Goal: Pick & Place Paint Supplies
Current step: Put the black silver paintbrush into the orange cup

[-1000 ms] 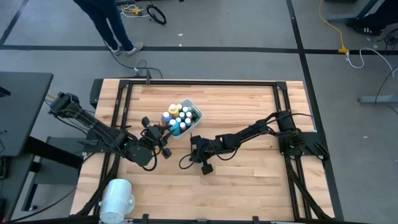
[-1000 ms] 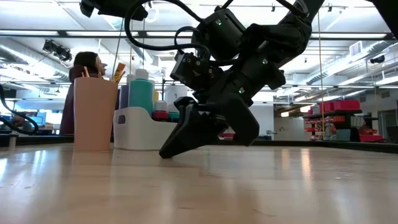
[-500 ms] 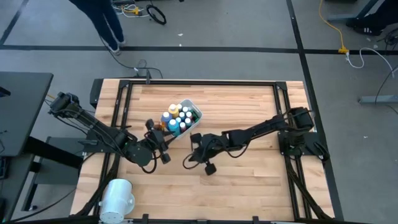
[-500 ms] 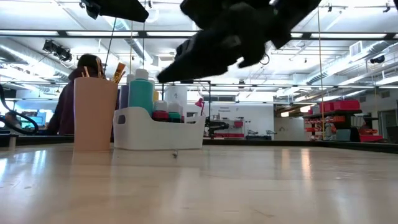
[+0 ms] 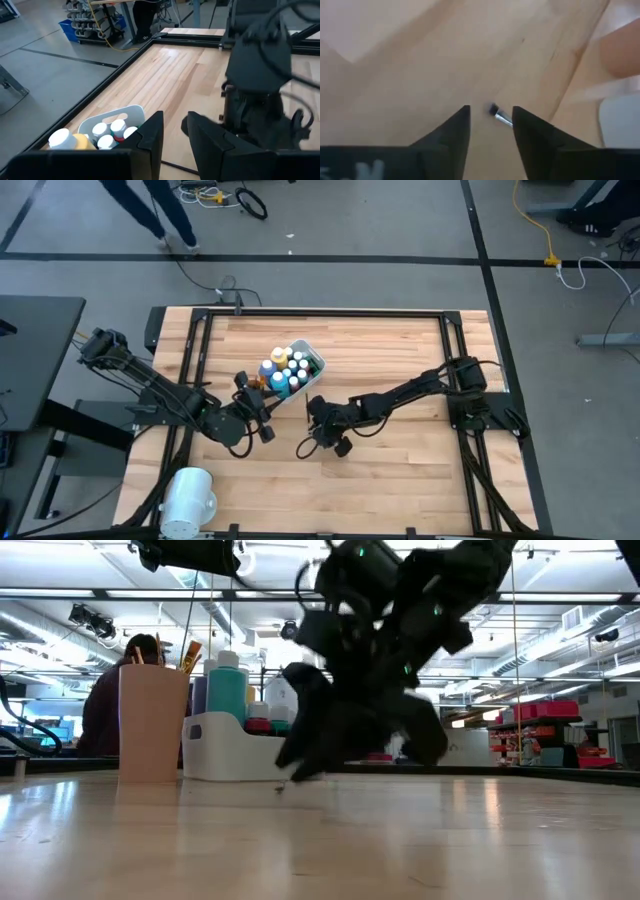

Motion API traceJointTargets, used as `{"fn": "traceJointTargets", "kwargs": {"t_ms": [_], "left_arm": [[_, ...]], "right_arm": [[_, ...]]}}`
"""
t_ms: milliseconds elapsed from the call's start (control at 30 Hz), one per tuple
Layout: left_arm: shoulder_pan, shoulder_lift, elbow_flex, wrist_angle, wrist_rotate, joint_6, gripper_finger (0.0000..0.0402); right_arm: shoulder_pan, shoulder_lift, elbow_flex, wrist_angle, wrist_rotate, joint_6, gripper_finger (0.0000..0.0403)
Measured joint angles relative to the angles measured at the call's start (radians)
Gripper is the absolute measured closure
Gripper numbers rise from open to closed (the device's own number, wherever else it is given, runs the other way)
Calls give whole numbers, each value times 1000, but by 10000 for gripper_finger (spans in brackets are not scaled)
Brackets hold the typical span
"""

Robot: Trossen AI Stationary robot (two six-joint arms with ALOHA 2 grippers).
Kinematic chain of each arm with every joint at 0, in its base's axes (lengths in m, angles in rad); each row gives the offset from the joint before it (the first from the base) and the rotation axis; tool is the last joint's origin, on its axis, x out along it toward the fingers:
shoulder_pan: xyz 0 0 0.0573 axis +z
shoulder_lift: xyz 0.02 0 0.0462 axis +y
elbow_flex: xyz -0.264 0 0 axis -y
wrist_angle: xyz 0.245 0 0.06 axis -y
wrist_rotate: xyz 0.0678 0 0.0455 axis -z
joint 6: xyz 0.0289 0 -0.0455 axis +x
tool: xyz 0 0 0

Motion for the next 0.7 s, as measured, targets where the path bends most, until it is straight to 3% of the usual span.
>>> {"fn": "traceJointTargets", "kwargs": {"t_ms": [200,500,700], "left_arm": [[1,0,0,-1,-1,0,305],[1,0,0,-1,0,0,305],[1,0,0,-1,6,1,305]], "right_arm": [[-19,57,3,106,-33,-58,219],[-91,63,2,99,-203,-72,237],[-107,54,1,98,-233,-151,241]]}}
